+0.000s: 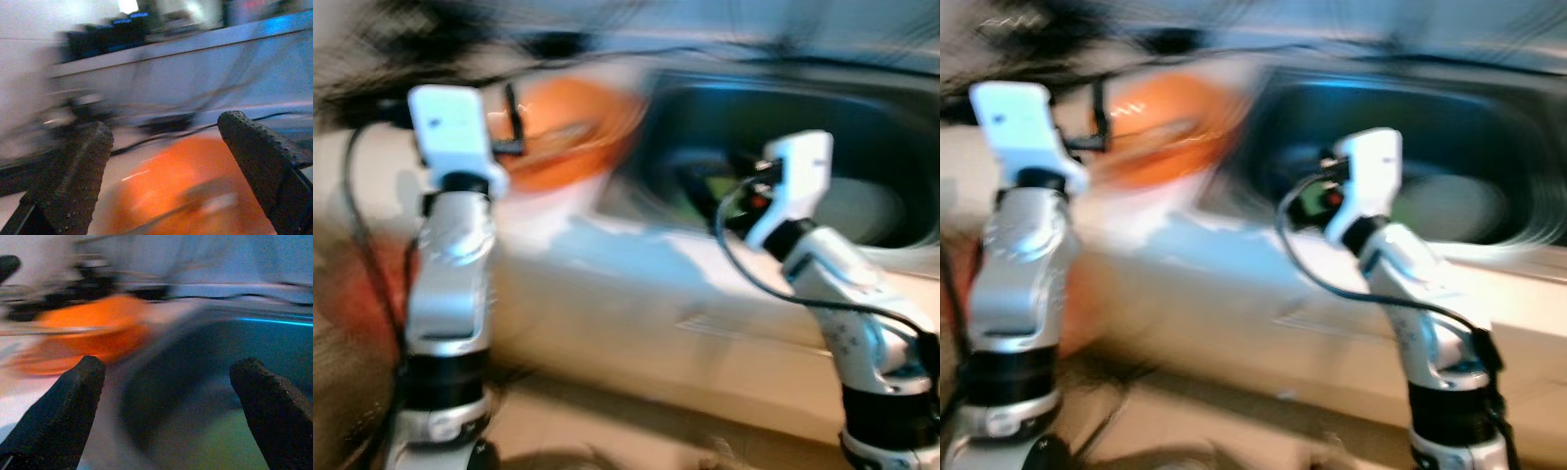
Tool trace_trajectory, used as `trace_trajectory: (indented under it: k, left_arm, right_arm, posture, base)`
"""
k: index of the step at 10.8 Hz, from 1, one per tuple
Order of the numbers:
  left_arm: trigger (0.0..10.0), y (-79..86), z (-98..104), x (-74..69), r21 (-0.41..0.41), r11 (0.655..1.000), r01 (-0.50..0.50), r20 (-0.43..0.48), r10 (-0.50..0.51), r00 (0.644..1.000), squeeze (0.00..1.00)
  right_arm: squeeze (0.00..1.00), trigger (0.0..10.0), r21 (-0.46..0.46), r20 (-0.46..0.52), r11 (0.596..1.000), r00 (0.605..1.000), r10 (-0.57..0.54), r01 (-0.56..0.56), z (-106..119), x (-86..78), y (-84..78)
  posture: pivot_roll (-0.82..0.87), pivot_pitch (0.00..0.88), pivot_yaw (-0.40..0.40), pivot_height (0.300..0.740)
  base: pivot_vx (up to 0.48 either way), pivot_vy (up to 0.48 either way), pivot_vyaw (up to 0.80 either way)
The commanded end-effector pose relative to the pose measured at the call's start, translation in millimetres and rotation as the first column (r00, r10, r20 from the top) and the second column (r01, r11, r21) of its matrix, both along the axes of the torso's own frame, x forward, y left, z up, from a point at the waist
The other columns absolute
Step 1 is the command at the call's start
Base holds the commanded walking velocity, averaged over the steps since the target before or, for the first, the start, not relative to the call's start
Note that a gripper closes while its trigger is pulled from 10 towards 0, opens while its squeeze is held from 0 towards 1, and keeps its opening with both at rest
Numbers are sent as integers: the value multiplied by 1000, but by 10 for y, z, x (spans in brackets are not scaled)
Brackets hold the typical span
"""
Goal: Kitchen organization
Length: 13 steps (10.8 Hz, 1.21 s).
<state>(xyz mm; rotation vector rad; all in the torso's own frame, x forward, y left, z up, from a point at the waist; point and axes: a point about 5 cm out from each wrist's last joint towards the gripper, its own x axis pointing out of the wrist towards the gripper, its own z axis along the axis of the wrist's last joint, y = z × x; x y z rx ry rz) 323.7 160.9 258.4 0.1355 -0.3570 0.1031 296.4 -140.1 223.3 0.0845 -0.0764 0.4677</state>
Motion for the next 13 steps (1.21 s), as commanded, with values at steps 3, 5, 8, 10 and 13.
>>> trace_trajectory:
  k: [3,5,8,10,13]
  left_arm:
    - [10000,-36,24,-48,2,999,42,32,-42,999,0]
    - [10000,-75,20,-44,6,998,61,34,-61,998,0]
    - [10000,-65,-2,-16,7,998,54,30,-55,998,0]
    - [10000,-123,-14,-75,65,994,85,57,-88,994,0]
    - [10000,-313,-100,-254,157,971,181,77,-195,978,0]
  right_arm:
    - [0,10000,10,43,1000,999,13,-14,54,-40,95]
    - [0,10000,3,43,1000,999,5,-5,43,-34,84]
    - [0,10000,16,72,1000,997,-9,8,107,-13,96]
    - [0,10000,24,86,1000,996,-20,18,143,-12,82]
    - [0,10000,18,77,998,995,-63,62,128,29,9]
  posture:
    - [42,134,60,740]
    - [40,127,62,740]
    - [43,121,59,740]
    - [47,130,55,740]
    - [51,144,36,740]
  base:
    - [0,0,0]
    - [0,0,0]
    - [0,0,0]
    - [0,0,0]
    - [0,0,0]
